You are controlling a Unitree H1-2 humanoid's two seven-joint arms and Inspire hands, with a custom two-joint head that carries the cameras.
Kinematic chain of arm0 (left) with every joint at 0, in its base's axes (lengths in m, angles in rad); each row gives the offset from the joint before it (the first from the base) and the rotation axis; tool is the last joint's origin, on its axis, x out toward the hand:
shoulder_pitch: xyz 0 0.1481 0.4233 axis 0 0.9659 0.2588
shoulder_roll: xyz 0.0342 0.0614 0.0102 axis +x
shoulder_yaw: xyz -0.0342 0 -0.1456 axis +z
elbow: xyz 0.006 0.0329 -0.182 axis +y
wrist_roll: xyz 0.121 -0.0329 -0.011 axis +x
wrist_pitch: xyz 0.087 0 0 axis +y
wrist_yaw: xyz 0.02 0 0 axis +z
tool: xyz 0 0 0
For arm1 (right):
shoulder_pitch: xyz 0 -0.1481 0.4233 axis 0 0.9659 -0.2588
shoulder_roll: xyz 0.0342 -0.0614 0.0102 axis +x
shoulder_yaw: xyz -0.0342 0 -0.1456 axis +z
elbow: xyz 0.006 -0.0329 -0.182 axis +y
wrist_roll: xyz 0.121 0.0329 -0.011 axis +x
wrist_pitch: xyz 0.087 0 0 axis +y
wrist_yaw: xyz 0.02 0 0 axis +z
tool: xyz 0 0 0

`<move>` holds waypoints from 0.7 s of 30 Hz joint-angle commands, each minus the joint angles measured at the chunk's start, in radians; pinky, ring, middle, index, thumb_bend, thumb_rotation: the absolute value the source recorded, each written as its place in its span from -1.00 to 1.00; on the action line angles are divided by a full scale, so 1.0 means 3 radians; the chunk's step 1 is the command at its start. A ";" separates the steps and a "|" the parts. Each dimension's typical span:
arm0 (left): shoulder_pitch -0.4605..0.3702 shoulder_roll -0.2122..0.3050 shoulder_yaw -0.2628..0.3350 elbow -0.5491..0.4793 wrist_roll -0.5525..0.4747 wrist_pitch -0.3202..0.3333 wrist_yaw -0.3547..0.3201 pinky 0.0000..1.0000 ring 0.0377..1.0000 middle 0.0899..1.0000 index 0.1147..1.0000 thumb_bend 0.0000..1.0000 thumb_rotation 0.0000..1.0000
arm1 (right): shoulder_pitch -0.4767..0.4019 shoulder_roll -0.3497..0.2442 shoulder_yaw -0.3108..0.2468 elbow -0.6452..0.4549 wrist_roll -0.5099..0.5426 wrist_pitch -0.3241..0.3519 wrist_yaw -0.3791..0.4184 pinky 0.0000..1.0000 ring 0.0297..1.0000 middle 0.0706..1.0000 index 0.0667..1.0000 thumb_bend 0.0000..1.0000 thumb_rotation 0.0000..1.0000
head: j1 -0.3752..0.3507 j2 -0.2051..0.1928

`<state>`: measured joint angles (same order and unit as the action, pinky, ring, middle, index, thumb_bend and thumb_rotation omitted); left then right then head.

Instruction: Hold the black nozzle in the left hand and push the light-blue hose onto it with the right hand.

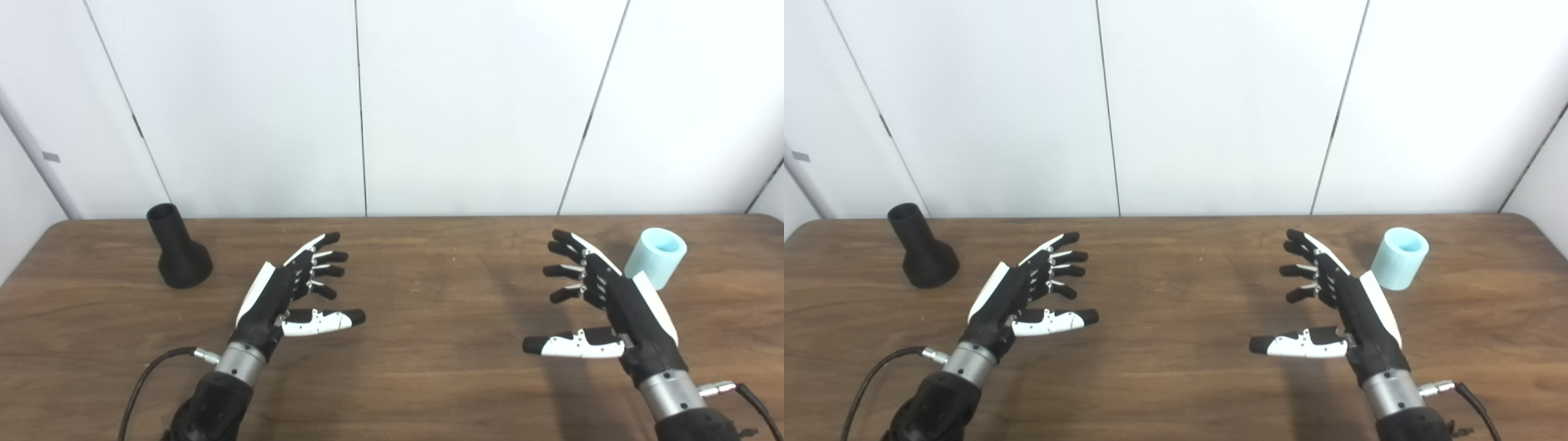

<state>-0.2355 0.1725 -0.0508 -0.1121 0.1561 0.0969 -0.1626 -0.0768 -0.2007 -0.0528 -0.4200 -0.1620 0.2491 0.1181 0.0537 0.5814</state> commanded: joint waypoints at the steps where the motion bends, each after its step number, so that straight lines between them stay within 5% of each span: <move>1: -0.0130 0.0032 0.0016 -0.0111 -0.0025 -0.0087 0.0023 0.11 0.47 0.53 0.61 0.52 -0.71 | -0.0076 -0.0034 -0.0034 -0.0152 0.0019 -0.0057 -0.0036 0.15 0.50 0.71 0.76 0.57 -1.00 | 0.0004 0.0000; 14: -0.0138 0.0031 0.0013 -0.0107 -0.0045 -0.0077 0.0008 0.11 0.46 0.53 0.60 0.52 -0.73 | -0.0084 -0.0029 -0.0036 -0.0157 0.0032 -0.0034 -0.0034 0.14 0.49 0.71 0.76 0.57 -1.00 | 0.0009 0.0002; 21: -0.0142 -0.0084 -0.0078 -0.0024 0.0038 -0.0124 0.0073 0.09 0.45 0.51 0.59 0.52 -0.72 | -0.0050 -0.0094 -0.0097 -0.0108 0.0091 -0.0070 -0.0016 0.17 0.51 0.73 0.77 0.54 -1.00 | 0.0718 -0.0244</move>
<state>-0.2398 0.1605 -0.0663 -0.1101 0.1596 0.0960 -0.1573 -0.0766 -0.2064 -0.0685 -0.4201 -0.1431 0.2494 0.1183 0.2681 0.5079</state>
